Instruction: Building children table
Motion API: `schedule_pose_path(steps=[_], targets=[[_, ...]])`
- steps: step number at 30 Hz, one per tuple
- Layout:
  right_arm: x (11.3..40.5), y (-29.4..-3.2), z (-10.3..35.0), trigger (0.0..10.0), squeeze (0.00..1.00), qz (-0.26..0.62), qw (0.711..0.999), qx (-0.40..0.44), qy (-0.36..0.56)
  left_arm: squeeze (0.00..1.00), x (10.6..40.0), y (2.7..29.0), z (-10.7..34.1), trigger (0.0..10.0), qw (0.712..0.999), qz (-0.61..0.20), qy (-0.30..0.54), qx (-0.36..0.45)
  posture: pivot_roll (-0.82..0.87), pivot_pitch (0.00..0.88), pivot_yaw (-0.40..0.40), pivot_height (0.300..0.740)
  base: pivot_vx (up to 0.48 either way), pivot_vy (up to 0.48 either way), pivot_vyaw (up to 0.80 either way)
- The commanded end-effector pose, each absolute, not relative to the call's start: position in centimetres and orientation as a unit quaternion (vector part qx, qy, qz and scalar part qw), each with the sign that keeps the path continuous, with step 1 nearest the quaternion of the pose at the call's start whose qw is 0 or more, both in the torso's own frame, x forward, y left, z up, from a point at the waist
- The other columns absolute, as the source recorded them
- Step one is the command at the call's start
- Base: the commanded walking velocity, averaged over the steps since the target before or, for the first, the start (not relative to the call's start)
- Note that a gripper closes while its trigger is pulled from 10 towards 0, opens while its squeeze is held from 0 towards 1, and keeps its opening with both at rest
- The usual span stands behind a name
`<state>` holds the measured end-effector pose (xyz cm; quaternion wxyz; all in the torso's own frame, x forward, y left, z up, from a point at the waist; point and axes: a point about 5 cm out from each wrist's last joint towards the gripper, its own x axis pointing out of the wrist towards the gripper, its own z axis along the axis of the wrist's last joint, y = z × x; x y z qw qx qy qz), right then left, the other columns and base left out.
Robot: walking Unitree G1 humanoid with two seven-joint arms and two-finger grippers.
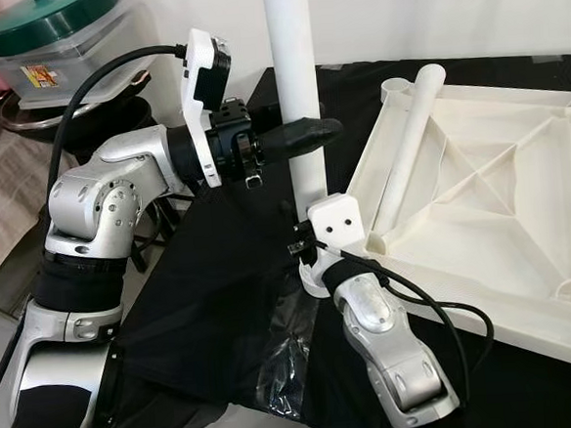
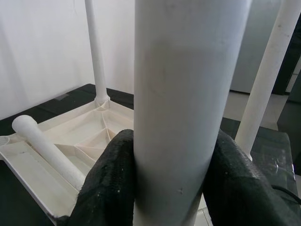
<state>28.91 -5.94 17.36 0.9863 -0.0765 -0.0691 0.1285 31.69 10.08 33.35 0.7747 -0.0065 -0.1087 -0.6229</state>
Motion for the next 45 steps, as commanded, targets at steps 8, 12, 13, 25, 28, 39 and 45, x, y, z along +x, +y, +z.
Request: schedule_pose_path(steps=[8,12,13,25,28,39,45], targets=[[30.6,-7.6,16.5,10.0,1.0,0.209,0.975,-0.064,-0.046,0.0,31.8,9.9,33.5,0.0,0.758,-0.645,-0.097,-0.027,-0.02,0.089,0.126,0.74,0.0,0.0,0.0],[32.7,-9.0,20.4,10.0,1.0,0.394,0.912,-0.073,-0.09,0.0,31.8,9.7,33.4,0.0,0.753,-0.65,-0.095,-0.024,-0.01,0.074,0.134,0.74,0.0,0.0,0.0],[32.7,-9.0,20.4,10.0,1.0,0.394,0.912,-0.073,-0.09,0.0,31.8,9.7,33.4,0.0,0.753,-0.65,-0.095,-0.024,-0.01,0.074,0.134,0.74,0.0,0.0,0.0],[35.4,-10.9,23.7,10.0,0.0,0.594,0.781,-0.185,-0.043,0.0,31.6,9.2,33.3,0.0,0.744,-0.662,-0.089,-0.021,0.01,0.067,0.143,0.74,0.0,0.0,0.0],[35.9,-10.4,24.5,10.0,0.0,0.604,0.778,-0.166,-0.047,0.0,31.5,9.2,33.4,0.0,0.742,-0.664,-0.088,-0.02,0.01,0.07,0.142,0.74,0.0,0.0,0.0],[36.5,-10.2,25.1,0.0,0.0,0.666,0.735,-0.123,-0.045,0.0,31.5,9.0,33.4,0.0,0.738,-0.669,-0.089,-0.018,0.01,0.072,0.14,0.74,0.0,0.0,0.0],[36.8,-10.4,24.5,0.0,0.0,0.664,0.737,-0.119,-0.044,0.0,31.5,8.9,33.4,0.0,0.737,-0.669,-0.093,-0.02,0.01,0.073,0.141,0.74,0.0,0.0,0.0]])
